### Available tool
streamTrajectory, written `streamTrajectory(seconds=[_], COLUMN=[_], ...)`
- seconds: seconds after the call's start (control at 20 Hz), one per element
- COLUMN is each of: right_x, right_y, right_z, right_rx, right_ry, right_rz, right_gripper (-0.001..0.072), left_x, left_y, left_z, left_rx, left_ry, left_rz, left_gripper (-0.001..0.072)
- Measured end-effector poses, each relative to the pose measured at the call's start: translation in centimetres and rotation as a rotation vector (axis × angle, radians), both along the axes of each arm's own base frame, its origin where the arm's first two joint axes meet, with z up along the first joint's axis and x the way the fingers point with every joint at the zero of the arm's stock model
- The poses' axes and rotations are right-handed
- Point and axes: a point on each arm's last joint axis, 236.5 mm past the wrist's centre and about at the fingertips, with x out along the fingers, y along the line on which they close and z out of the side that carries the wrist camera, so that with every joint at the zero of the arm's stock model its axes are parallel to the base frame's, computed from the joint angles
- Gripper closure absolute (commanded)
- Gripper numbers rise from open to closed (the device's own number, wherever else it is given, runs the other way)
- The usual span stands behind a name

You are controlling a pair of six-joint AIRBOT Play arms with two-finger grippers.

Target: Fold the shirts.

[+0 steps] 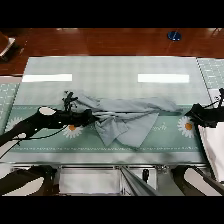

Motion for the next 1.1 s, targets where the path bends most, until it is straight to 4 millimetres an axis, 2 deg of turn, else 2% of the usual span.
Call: streamTrajectory(seconds=[0.2, 0.55, 0.65, 0.7, 0.75, 0.85, 0.95, 1.0, 1.05, 1.1], right_x=[2.4, 6.5, 7.7, 8.3, 9.0, 10.1, 11.4, 12.3, 13.4, 14.7], right_y=[1.9, 4.4, 5.2, 5.4, 5.8, 6.8, 8.1, 8.7, 9.1, 9.3], right_z=[-1.7, -4.0, -4.1, -4.2, -4.2, -3.9, -2.2, -0.5, 1.9, 5.2], right_rx=[0.141, 0.232, 0.239, 0.236, 0.234, 0.237, 0.249, 0.248, 0.241, 0.22], right_ry=[-0.014, -0.006, -0.009, -0.009, -0.014, -0.023, -0.057, -0.091, -0.144, -0.218], right_rz=[-0.005, 0.038, 0.051, 0.057, 0.061, 0.085, 0.126, 0.161, 0.192, 0.228], right_gripper=[0.0305, 0.0306, 0.0409, 0.0532, 0.069, 0.0689, 0.069, 0.069, 0.069, 0.069], left_x=[0.9, 1.1, 1.1, 1.1, 1.0, 1.1, 1.9, 2.7, 3.8, 5.4], left_y=[-0.7, -1.0, -1.0, -1.1, -1.1, -1.1, -1.1, -1.2, -1.0, -0.3], left_z=[1.5, 2.1, 2.1, 2.1, 2.2, 2.3, 3.9, 5.7, 8.0, 11.1], left_rx=[-0.025, -0.037, -0.039, -0.04, -0.041, -0.043, -0.052, -0.066, -0.079, -0.089], left_ry=[-0.036, -0.047, -0.046, -0.046, -0.045, -0.05, -0.112, -0.169, -0.238, -0.329], left_rz=[-0.029, -0.041, -0.044, -0.044, -0.047, -0.05, -0.07, -0.087, -0.088, -0.074], left_gripper=[0.069, 0.069, 0.069, 0.069, 0.069, 0.069, 0.0691, 0.0691, 0.0691, 0.0691])
